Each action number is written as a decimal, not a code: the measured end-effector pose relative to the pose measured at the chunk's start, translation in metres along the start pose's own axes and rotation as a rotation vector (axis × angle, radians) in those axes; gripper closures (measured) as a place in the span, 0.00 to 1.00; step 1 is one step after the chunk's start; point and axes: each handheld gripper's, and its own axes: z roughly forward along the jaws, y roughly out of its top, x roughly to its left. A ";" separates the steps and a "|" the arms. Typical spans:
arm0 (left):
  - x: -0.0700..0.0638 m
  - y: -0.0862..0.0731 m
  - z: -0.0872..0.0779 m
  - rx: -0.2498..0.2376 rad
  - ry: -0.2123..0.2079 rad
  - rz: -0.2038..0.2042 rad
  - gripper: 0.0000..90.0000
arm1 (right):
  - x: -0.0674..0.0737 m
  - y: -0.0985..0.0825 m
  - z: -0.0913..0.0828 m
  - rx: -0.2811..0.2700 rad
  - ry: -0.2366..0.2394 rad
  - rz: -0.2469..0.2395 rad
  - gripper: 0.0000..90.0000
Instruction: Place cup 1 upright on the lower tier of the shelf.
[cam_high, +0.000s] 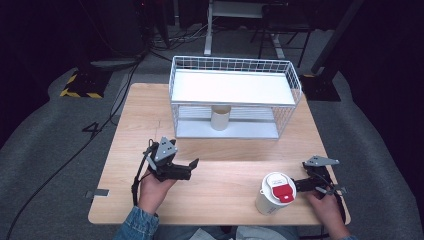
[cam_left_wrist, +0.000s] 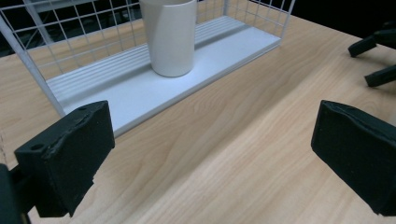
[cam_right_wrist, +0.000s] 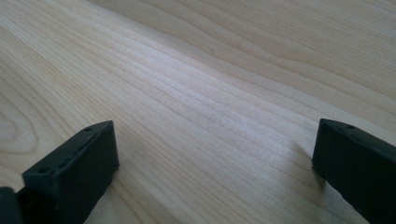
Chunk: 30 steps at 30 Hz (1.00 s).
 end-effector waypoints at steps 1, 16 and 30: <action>0.000 -0.001 -0.002 0.002 0.000 -0.003 0.00 | 0.000 0.000 0.000 0.000 0.000 0.000 0.01; 0.006 -0.040 -0.026 0.075 0.005 -0.032 0.00 | 0.000 0.000 0.000 0.001 0.001 0.000 0.01; 0.017 -0.069 -0.030 0.195 0.018 -0.044 0.00 | 0.000 -0.001 -0.001 0.001 -0.008 0.009 0.01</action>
